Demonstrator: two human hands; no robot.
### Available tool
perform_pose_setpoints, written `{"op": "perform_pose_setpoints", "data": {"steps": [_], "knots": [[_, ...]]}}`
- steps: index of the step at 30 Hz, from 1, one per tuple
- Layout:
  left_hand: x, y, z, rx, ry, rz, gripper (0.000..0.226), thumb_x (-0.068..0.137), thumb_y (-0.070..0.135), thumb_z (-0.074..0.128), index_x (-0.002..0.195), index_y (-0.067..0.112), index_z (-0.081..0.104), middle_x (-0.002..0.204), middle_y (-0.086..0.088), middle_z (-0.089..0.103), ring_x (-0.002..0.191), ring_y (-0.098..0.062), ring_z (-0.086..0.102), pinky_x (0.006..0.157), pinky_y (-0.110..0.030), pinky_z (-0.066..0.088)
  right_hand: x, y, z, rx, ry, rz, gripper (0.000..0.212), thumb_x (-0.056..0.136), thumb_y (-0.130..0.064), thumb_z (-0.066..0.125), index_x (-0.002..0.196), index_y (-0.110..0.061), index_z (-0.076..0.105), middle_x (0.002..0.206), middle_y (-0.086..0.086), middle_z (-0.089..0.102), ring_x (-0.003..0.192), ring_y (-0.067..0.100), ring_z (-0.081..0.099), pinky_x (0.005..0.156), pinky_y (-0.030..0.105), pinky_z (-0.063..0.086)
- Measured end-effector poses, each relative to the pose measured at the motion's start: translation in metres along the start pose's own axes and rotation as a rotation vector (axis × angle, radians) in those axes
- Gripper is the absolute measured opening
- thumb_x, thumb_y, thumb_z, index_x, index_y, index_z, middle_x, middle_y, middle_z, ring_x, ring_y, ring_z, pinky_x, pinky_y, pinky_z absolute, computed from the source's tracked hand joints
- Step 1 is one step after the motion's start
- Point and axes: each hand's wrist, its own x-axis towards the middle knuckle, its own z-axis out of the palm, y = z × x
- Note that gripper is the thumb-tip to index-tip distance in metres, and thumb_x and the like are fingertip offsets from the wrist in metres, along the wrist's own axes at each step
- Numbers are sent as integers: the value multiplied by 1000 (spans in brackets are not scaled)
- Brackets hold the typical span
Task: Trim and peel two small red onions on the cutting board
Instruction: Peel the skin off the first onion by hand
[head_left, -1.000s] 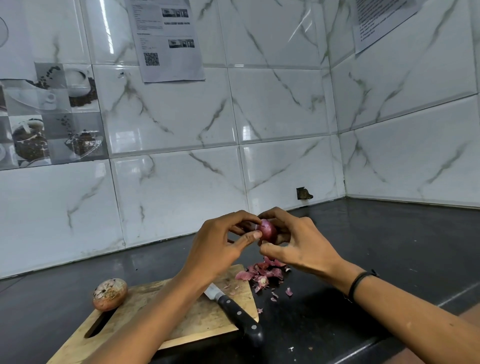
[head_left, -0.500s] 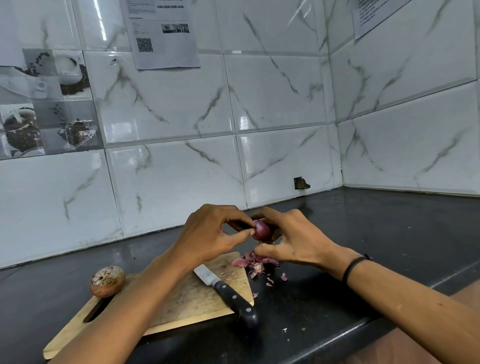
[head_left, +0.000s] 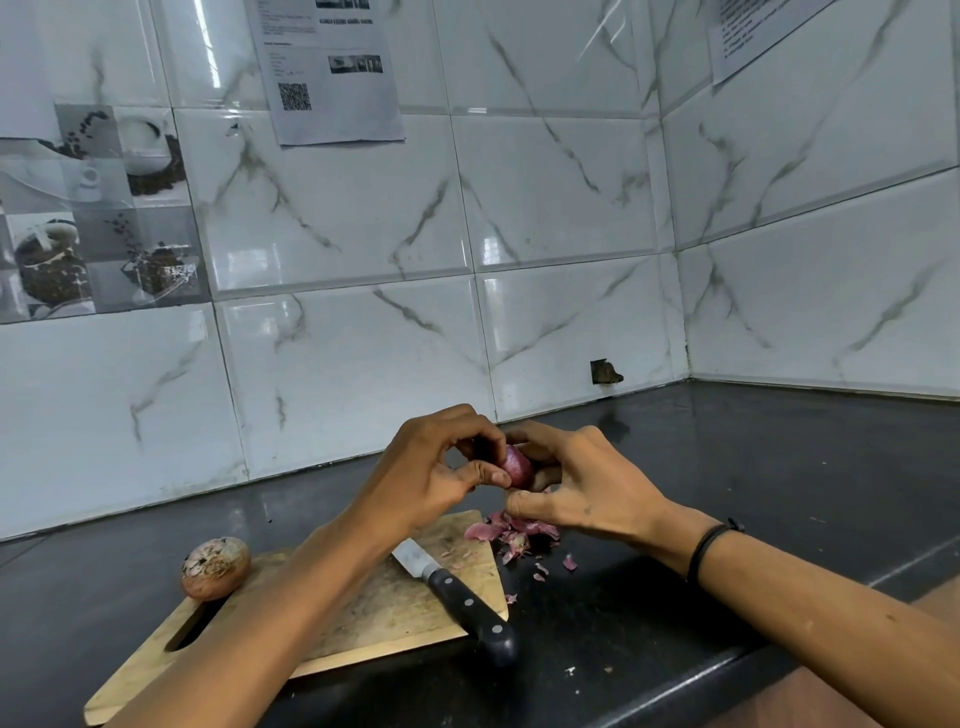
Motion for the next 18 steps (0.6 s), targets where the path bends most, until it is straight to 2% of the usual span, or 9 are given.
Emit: {"op": "perform_pose_setpoints", "data": {"steps": [2,4,7,10,13,16,18], "knots": [[-1,-2,1,17,-16,4,19,81,4,80,94,17,75,87,16,64,84,-2,64,64,-7,43,0,0,0,0,-1,-6,51,77,-30,75,125,-20,62,87,8,76,68,26,68,70,45,57],[-2,-3,2,30,-36,12,22,85,-1,73,95,18,73,90,16,59,87,-4,63,69,-16,52,0,-1,-1,11,8,5,55,77,-28,75,129,-20,61,90,8,76,69,25,70,71,42,59],[-2,-2,3,-38,-8,-25,17,86,2,74,90,18,71,91,11,62,89,-7,64,70,-31,61,1,-1,-3,20,31,20,53,79,-19,78,129,-18,62,85,8,76,60,14,67,65,29,59],[-2,1,3,-127,30,-53,15,85,9,77,86,21,70,91,7,64,92,-9,66,68,-28,61,0,-3,-3,45,70,50,47,79,-16,77,125,-18,64,72,1,73,55,5,60,62,20,51],[-1,2,4,-186,50,-75,13,86,6,75,86,19,70,92,6,62,93,-9,65,68,-22,59,-1,-5,-4,106,100,64,41,81,-17,77,120,-19,65,75,-6,73,54,6,58,62,25,54],[0,3,6,-203,65,-92,13,87,7,75,86,19,70,91,8,63,93,-9,65,66,-21,57,0,-3,-5,137,125,73,41,84,-21,79,122,-20,64,94,-4,77,68,7,70,79,35,61],[1,2,6,-238,66,-122,12,87,10,76,86,20,70,88,11,66,90,-9,68,65,-22,57,-1,-2,-6,164,124,87,39,86,-21,78,122,-19,64,97,-1,77,79,13,75,83,39,61]]}}
